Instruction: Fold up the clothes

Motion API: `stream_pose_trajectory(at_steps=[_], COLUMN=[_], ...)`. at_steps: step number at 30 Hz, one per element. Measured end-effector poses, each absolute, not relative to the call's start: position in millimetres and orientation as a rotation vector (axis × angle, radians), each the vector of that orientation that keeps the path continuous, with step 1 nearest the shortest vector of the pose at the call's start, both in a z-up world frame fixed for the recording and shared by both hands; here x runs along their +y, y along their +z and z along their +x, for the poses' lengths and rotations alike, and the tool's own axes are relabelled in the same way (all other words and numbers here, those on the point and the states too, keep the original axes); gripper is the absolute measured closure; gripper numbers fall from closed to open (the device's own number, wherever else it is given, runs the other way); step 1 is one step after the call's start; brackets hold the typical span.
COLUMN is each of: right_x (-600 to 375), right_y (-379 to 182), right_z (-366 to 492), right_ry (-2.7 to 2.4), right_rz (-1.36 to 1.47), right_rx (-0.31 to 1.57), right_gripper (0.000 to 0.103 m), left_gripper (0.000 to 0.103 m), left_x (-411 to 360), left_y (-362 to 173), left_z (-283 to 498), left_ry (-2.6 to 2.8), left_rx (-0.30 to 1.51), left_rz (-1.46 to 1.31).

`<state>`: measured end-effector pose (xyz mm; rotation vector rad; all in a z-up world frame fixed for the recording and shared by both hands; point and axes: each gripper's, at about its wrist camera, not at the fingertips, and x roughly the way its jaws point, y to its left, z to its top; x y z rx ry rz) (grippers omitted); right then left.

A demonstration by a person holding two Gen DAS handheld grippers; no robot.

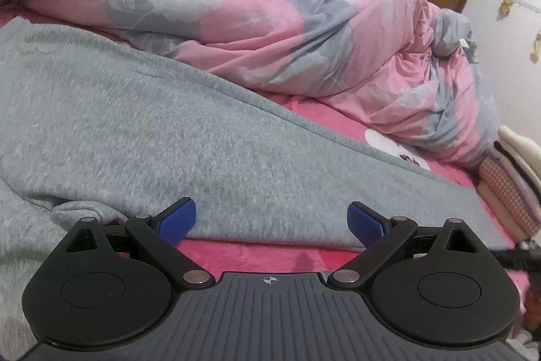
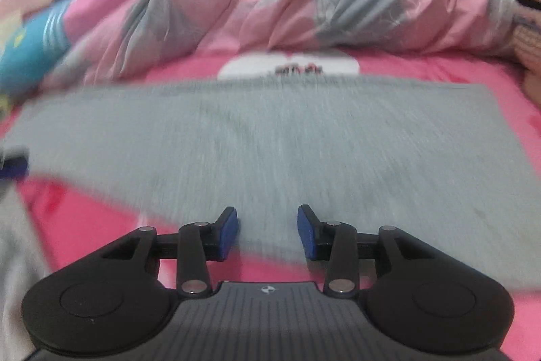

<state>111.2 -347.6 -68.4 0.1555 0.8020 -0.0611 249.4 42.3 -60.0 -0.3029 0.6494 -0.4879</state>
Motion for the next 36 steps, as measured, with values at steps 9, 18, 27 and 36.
stream_pose_trajectory(at_steps=[9, 18, 27, 36], right_x=[-242, -70, -23, 1], right_y=[-13, -66, -72, -46], right_z=[232, 438, 538, 475], right_ry=[0.221, 0.637, 0.437, 0.666], right_rz=[0.082, -0.089, -0.019, -0.120], right_rx=[0.764, 0.921, 0.927, 0.977], right_gripper=[0.060, 0.065, 0.067, 0.066], left_gripper=[0.006, 0.006, 0.006, 0.006], left_x=[63, 70, 59, 82], left_y=[-55, -61, -57, -50], left_z=[247, 256, 246, 249], left_ry=[-0.408, -0.399, -0.365, -0.252], left_rx=[0.620, 0.687, 0.650, 0.588], left_rz=[-0.389, -0.417, -0.322, -0.378])
